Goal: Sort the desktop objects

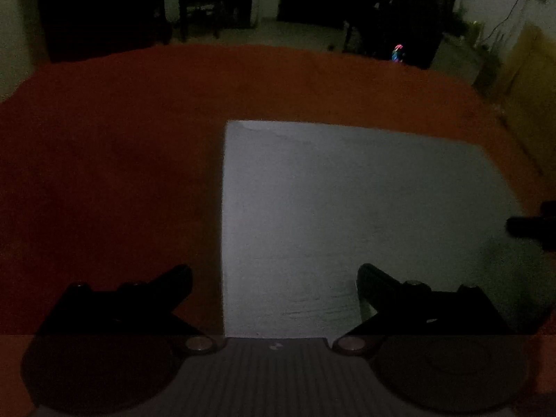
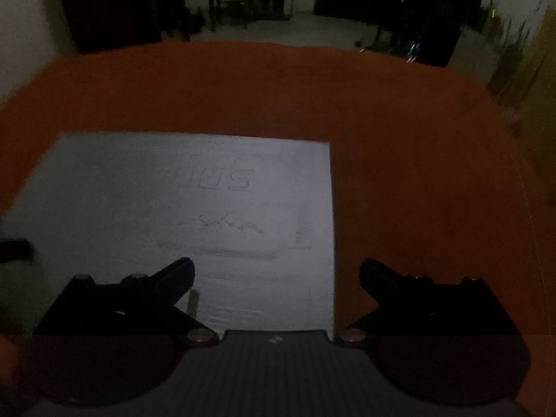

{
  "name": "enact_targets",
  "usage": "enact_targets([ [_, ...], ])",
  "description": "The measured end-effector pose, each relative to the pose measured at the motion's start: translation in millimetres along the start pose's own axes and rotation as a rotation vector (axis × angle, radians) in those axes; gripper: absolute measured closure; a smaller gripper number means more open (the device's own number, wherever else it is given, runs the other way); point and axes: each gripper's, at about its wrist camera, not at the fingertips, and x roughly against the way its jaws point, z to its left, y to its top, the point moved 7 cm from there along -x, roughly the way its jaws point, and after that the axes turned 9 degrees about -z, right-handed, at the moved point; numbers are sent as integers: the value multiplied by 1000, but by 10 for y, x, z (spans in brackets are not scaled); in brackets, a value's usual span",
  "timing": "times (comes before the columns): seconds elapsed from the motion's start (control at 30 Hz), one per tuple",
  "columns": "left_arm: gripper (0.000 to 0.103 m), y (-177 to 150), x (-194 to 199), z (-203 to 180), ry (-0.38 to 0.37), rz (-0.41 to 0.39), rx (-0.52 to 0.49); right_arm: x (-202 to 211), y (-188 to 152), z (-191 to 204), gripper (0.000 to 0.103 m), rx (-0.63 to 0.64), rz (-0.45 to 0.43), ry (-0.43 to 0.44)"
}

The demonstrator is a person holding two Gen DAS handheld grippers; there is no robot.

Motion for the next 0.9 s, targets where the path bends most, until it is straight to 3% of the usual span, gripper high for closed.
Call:
enact_targets([
  [0.1,1,22,-32,-20,-7,4,11,-69,-73,51,0,49,21,26],
  [0.3,0,47,-67,-14,-21,-22,6,-117,-134,-70,0,-117,70,107],
  [0.6,1,87,50,-123,-87,4,35,27,-74,-230,0,-188,98,146],
  [0.8,1,-32,334,-124,-134,4,53,238,-116,-264,0,-146,113,133],
  [0.9,1,-277,262,-123,-92,13,26,199,-224,-180,0,-78,120,104],
])
